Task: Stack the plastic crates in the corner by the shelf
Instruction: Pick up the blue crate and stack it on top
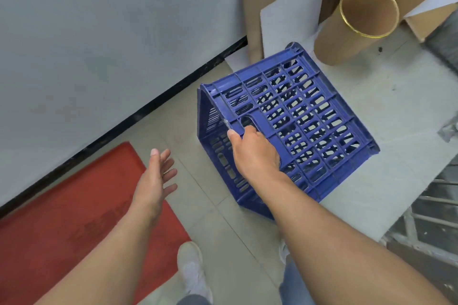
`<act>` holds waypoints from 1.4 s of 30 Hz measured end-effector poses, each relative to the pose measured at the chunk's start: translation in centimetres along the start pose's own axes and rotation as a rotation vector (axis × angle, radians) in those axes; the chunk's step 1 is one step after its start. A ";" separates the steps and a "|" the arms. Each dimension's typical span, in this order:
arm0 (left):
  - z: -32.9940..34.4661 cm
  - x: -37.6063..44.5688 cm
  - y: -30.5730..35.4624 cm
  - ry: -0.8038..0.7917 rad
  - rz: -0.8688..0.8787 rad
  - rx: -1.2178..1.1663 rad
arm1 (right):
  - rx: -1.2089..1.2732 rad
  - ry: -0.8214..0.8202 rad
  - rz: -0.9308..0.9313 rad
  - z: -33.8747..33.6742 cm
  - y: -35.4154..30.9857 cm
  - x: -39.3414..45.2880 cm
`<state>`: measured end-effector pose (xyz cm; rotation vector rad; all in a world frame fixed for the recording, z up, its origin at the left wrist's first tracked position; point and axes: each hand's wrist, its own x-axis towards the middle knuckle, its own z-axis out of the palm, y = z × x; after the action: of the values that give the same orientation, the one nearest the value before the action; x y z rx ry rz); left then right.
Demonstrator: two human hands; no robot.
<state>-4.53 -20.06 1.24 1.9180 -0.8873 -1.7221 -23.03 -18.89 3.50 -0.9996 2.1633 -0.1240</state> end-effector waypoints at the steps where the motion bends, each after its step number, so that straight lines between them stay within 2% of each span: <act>1: -1.8 0.1 -0.4 0.004 0.000 0.006 | -0.003 0.009 -0.012 1.1 -1.1 -0.7; 5: -7.5 0.6 -1.8 0.040 -0.029 -0.006 | -0.005 0.064 -0.063 4.3 -4.6 -2.5; 9: -10.7 1.4 -3.3 0.066 -0.050 -0.001 | -0.024 0.155 -0.088 3.9 -5.5 -2.0; 13: -11.7 3.2 -5.2 0.077 -0.081 -0.001 | -0.107 0.278 -0.096 2.1 -4.2 0.3; 18: -11.3 6.5 -7.7 0.147 -0.133 0.005 | -0.109 0.376 0.025 0.4 -1.4 3.8; 22: -10.6 9.7 -9.9 0.196 -0.243 0.162 | -0.076 0.439 0.067 -0.6 1.6 6.7; 26: -8.9 12.7 -11.8 0.146 -0.360 0.140 | -0.032 0.441 0.081 -1.5 3.9 9.1; 29: -7.3 14.2 -12.6 0.062 -0.374 0.113 | -0.001 0.436 0.078 -1.8 5.2 10.6; 33: -6.4 15.9 -13.7 0.014 -0.390 -0.076 | 0.119 0.416 0.089 -2.4 6.0 11.5; 36: -7.1 16.9 -14.2 -0.015 -0.412 -0.169 | 0.268 0.389 0.107 -2.0 6.9 12.4; 42: -11.0 15.9 -12.3 -0.041 -0.403 -0.163 | 0.478 0.239 0.175 -0.2 8.1 12.3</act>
<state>9.02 -23.56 -16.91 2.0563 -0.3713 -1.9922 -33.40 -21.80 -6.50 -0.5399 2.2661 -0.6709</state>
